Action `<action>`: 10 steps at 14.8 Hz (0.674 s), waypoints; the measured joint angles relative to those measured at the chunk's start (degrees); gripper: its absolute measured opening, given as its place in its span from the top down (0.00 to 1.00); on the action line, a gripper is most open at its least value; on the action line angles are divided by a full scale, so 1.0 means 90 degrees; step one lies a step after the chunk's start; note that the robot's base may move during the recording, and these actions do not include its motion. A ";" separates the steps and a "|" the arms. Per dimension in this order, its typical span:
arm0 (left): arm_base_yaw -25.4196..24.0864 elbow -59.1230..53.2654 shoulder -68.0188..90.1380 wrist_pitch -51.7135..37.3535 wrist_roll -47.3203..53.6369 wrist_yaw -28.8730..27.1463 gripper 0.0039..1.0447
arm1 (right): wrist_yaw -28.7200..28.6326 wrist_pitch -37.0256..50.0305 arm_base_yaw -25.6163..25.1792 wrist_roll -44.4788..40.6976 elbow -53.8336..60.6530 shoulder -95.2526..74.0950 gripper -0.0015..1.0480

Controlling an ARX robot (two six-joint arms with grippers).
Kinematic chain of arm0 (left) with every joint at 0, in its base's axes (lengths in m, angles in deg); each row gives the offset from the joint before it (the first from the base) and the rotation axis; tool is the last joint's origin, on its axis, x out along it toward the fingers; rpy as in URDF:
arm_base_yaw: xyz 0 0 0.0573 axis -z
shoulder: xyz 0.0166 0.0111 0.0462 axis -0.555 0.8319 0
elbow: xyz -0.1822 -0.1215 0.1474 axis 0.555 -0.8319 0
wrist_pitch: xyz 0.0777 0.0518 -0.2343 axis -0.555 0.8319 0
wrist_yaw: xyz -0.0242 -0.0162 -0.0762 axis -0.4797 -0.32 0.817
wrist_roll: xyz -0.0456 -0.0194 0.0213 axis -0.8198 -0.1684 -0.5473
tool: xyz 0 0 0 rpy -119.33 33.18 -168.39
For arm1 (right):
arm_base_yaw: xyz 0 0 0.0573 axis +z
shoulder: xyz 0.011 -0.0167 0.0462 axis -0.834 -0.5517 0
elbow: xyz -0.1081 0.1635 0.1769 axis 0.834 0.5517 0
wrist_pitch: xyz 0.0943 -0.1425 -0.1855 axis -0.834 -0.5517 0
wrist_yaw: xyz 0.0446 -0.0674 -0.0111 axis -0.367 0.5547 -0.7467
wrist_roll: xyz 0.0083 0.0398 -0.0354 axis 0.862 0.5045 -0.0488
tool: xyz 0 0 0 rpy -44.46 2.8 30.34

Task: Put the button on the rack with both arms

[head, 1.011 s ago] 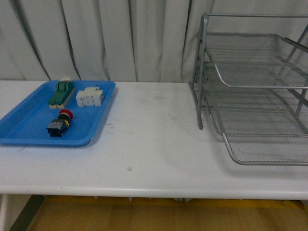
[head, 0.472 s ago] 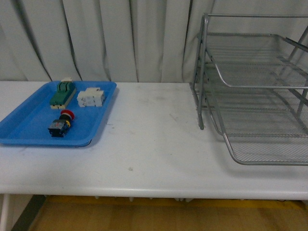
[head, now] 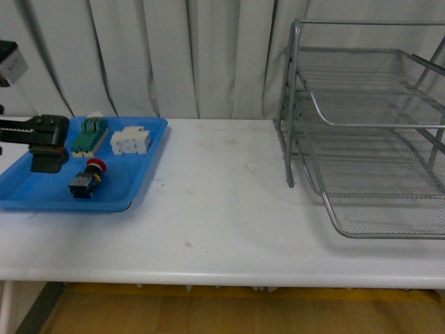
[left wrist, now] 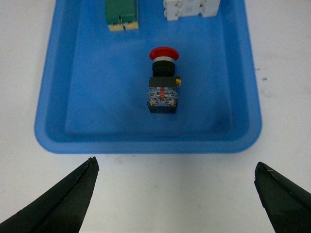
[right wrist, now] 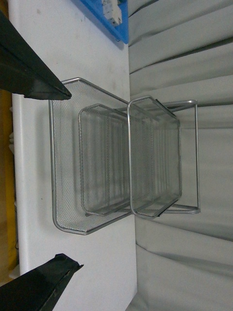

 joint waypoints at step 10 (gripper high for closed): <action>-0.0289 0.3793 0.3779 0.1426 0.0063 0.0605 0.06 | 0.0000 0.0000 0.0000 0.0000 0.0000 -0.0002 0.06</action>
